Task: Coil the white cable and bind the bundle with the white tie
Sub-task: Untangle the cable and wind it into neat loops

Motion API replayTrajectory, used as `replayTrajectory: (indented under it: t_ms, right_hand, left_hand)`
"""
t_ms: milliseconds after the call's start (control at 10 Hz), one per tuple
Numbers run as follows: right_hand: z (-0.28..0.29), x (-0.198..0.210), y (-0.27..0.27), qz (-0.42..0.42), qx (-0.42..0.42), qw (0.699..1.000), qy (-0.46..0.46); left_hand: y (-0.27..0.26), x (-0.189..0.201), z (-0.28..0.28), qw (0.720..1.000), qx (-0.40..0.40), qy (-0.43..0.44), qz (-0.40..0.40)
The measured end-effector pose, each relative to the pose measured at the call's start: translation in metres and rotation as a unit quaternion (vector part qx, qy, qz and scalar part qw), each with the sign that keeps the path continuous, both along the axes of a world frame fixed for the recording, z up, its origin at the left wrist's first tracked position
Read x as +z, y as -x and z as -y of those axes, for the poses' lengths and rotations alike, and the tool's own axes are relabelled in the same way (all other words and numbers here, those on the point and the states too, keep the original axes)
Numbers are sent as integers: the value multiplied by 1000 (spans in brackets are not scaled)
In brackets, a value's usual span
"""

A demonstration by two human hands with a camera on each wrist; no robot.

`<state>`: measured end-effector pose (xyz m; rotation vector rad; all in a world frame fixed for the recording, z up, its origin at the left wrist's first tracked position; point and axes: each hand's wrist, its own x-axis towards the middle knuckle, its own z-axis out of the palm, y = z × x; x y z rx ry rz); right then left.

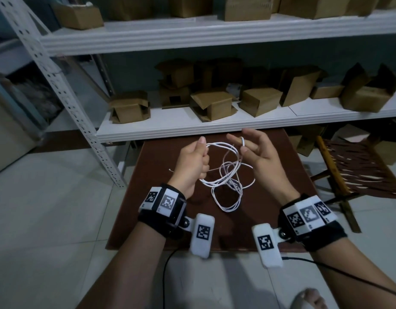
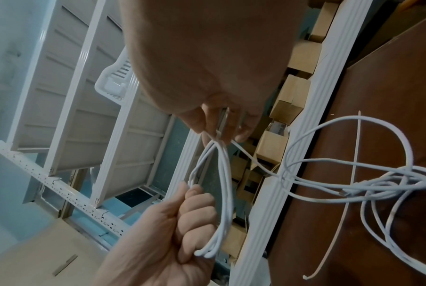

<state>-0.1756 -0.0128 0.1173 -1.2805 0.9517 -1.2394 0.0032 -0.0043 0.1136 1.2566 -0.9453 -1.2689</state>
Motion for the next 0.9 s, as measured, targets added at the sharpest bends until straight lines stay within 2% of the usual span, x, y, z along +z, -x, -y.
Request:
replayTrajectory:
  t_ms: [200, 400, 700, 900]
  right_hand:
    - [4, -2, 2, 61, 48, 997, -29]
    - [6, -3, 7, 100, 55, 992, -45]
    - [1, 1, 3, 37, 56, 997, -29]
    - [-1, -7, 1, -50, 64, 997, 4]
  left_hand:
    - [2, 2, -1, 1000, -20, -8, -20]
    - [0, 3, 1, 999, -23, -7, -40]
    - [3, -2, 1, 1000, -27, 4, 13]
    - [9, -4, 0, 997, -43, 13, 60]
